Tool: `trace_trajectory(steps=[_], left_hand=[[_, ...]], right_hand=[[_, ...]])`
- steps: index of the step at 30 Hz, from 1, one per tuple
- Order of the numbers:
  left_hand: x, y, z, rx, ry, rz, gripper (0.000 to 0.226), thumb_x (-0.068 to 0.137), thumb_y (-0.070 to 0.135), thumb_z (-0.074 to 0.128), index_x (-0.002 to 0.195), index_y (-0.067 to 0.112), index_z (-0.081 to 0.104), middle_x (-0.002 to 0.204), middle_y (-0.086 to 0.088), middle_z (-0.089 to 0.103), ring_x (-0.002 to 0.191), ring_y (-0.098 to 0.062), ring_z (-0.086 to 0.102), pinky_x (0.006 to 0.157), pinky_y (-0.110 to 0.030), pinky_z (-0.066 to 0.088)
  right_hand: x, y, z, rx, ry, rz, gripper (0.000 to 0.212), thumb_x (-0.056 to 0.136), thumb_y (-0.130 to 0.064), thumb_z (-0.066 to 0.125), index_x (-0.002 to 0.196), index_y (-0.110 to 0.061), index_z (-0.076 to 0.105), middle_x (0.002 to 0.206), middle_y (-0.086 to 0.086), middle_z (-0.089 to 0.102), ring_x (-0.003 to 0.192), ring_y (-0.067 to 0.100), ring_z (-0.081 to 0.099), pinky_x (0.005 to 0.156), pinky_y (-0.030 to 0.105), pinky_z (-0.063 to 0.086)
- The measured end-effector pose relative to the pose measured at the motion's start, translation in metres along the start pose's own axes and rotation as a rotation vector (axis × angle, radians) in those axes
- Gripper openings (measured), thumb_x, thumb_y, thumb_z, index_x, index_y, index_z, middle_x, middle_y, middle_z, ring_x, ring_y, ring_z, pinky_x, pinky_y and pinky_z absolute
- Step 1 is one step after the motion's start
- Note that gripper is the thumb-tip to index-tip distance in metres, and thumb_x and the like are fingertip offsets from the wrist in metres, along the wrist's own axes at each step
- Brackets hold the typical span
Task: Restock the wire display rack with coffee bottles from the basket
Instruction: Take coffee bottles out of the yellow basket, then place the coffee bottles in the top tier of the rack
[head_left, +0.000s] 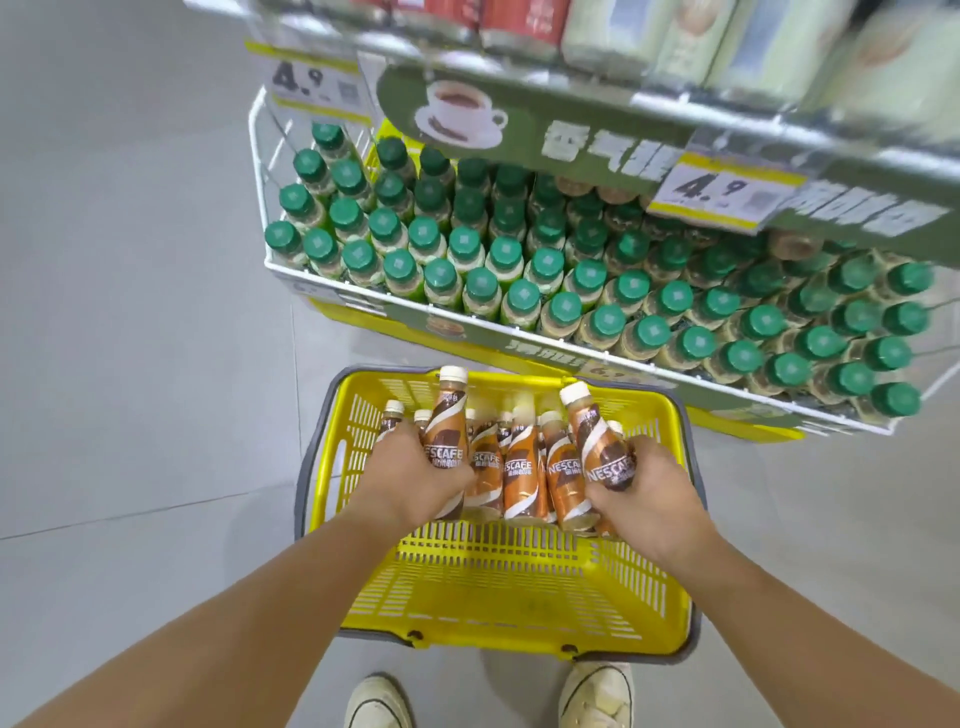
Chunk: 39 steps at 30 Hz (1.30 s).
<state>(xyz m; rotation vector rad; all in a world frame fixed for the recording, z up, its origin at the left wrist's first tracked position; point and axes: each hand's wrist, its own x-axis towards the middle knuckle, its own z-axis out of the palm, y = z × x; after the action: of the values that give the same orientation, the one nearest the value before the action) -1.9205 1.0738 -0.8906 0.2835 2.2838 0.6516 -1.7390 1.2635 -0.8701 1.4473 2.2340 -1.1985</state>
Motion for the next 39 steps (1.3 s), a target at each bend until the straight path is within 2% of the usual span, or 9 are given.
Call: trace_trajectory(steps=[2, 4, 11, 15, 19, 22, 27, 32, 39], left_hand=[[-0.019, 0.019, -0.021, -0.004, 0.015, 0.034, 0.041, 0.054, 0.051, 0.073, 0.084, 0.024, 0.061, 0.073, 0.006, 0.069, 0.061, -0.001, 0.06, 0.048, -0.018, 0.037], [-0.036, 0.04, -0.045, 0.009, 0.016, 0.069, 0.042, 0.054, 0.051, 0.073, 0.084, 0.024, 0.061, 0.074, 0.005, 0.069, 0.064, -0.005, 0.062, 0.05, -0.022, 0.04], [-0.102, 0.12, -0.132, 0.0, 0.07, 0.2, 0.036, 0.057, 0.043, 0.074, 0.083, 0.025, 0.057, 0.072, 0.004, 0.065, 0.061, -0.008, 0.061, 0.049, -0.022, 0.043], [-0.151, 0.163, -0.185, -0.047, 0.088, 0.304, 0.032, 0.055, 0.04, 0.07, 0.082, 0.027, 0.059, 0.067, 0.001, 0.066, 0.058, -0.007, 0.062, 0.044, -0.02, 0.046], [-0.205, 0.221, -0.25, -0.017, 0.091, 0.391, 0.032, 0.057, 0.043, 0.067, 0.084, 0.03, 0.055, 0.071, -0.001, 0.066, 0.054, -0.008, 0.064, 0.046, -0.026, 0.05], [-0.248, 0.274, -0.305, 0.018, 0.164, 0.509, 0.032, 0.055, 0.045, 0.065, 0.083, 0.033, 0.055, 0.071, 0.004, 0.067, 0.054, -0.004, 0.064, 0.049, -0.027, 0.052], [-0.322, 0.359, -0.398, -0.061, 0.321, 0.73, 0.032, 0.061, 0.047, 0.071, 0.086, 0.03, 0.06, 0.078, 0.008, 0.066, 0.069, -0.001, 0.062, 0.059, -0.022, 0.048], [-0.39, 0.423, -0.475, -0.127, 0.365, 0.868, 0.025, 0.063, 0.043, 0.072, 0.082, 0.029, 0.061, 0.076, 0.002, 0.067, 0.066, -0.008, 0.063, 0.059, -0.028, 0.049], [-0.448, 0.507, -0.558, -0.192, 0.404, 0.99, 0.022, 0.063, 0.038, 0.071, 0.083, 0.042, 0.064, 0.07, 0.016, 0.07, 0.057, -0.003, 0.064, 0.048, -0.013, 0.045]], right_hand=[[-0.02, -0.021, -0.016, 0.025, 0.034, -0.027, 0.032, 0.07, -0.029, 0.08, 0.086, -0.029, 0.052, 0.08, -0.009, 0.065, 0.068, 0.001, 0.059, 0.052, 0.019, 0.04], [-0.038, -0.045, -0.034, 0.06, 0.038, -0.025, 0.037, 0.07, -0.03, 0.08, 0.088, -0.028, 0.048, 0.077, -0.009, 0.065, 0.064, 0.001, 0.058, 0.049, 0.023, 0.037], [-0.099, -0.138, -0.109, 0.164, 0.111, -0.15, 0.042, 0.071, -0.028, 0.076, 0.101, -0.034, 0.047, 0.081, -0.011, 0.065, 0.067, 0.0, 0.06, 0.049, 0.016, 0.037], [-0.147, -0.188, -0.154, 0.214, 0.157, -0.252, 0.032, 0.071, -0.031, 0.07, 0.095, -0.039, 0.051, 0.083, -0.01, 0.066, 0.069, 0.004, 0.061, 0.057, 0.024, 0.047], [-0.202, -0.249, -0.216, 0.248, 0.194, -0.356, 0.031, 0.071, -0.038, 0.071, 0.095, -0.04, 0.052, 0.08, -0.011, 0.065, 0.069, 0.003, 0.062, 0.056, 0.023, 0.05], [-0.243, -0.301, -0.272, 0.233, 0.253, -0.463, 0.034, 0.068, -0.041, 0.07, 0.097, -0.039, 0.052, 0.081, -0.011, 0.065, 0.07, 0.004, 0.062, 0.058, 0.025, 0.047], [-0.311, -0.383, -0.369, 0.246, 0.416, -0.579, 0.034, 0.068, -0.039, 0.074, 0.093, -0.04, 0.051, 0.083, -0.013, 0.066, 0.075, -0.002, 0.061, 0.058, 0.016, 0.047], [-0.374, -0.441, -0.451, 0.251, 0.518, -0.634, 0.032, 0.071, -0.039, 0.076, 0.094, -0.038, 0.052, 0.081, -0.01, 0.066, 0.071, -0.001, 0.063, 0.058, 0.022, 0.053], [-0.426, -0.517, -0.53, 0.268, 0.588, -0.687, 0.039, 0.076, -0.038, 0.077, 0.1, -0.039, 0.045, 0.083, -0.012, 0.068, 0.066, 0.001, 0.066, 0.054, 0.024, 0.056]])
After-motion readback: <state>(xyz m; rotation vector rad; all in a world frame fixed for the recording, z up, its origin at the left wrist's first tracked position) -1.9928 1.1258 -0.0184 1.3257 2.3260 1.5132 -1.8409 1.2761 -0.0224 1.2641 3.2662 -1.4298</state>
